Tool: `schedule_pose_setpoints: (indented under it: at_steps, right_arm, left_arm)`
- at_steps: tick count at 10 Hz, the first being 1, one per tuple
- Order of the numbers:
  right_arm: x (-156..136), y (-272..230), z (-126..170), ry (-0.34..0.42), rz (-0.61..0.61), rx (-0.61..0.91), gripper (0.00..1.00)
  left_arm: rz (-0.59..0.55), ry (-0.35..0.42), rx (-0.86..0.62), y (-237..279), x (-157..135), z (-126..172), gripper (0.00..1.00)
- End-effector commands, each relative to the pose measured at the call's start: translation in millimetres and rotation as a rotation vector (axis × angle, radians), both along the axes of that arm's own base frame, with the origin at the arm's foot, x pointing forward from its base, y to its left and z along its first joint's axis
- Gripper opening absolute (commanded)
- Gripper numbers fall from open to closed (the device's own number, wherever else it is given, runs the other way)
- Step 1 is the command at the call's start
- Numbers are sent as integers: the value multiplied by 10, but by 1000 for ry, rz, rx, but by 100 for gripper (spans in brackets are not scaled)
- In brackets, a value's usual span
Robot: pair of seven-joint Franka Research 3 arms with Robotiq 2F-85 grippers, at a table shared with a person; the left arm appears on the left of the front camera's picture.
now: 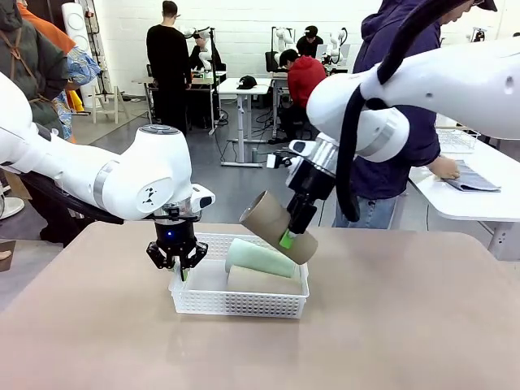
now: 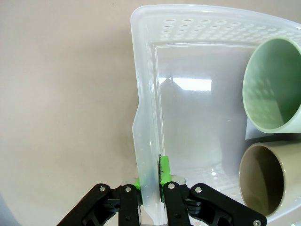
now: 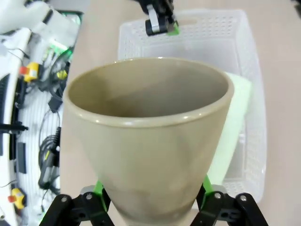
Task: Clean and organize the cups into the basket.
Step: Pick up the Reusable plastic cup from the right side of the table and stack it inside the Organizing basket in the center of the table.
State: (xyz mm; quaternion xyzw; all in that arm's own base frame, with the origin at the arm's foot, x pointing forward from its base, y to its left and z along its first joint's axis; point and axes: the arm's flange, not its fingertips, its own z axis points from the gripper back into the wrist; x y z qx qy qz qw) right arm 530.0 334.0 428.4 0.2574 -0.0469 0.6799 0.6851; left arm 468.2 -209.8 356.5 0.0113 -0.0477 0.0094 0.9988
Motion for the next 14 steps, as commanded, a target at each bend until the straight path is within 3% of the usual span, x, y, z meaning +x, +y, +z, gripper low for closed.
schedule_pose_setpoints:
  at_steps: [1, 5, 13, 14]
  right_arm:
    - [90, 171, 2, 9, 28, -77, 82]
    - [-6, 366, -191, -8, 70, -160, 82]
    - [135, 425, -415, -7, 83, -163, 82]
    - [139, 430, -424, -6, 78, -162, 100]
  left_arm:
    - [-8, -4, 3, -3, 3, 13, 0]
    - [-8, -4, 3, -3, 3, 13, 0]
    - [-8, -4, 3, -3, 3, 13, 0]
    - [-8, -4, 3, -3, 3, 13, 0]
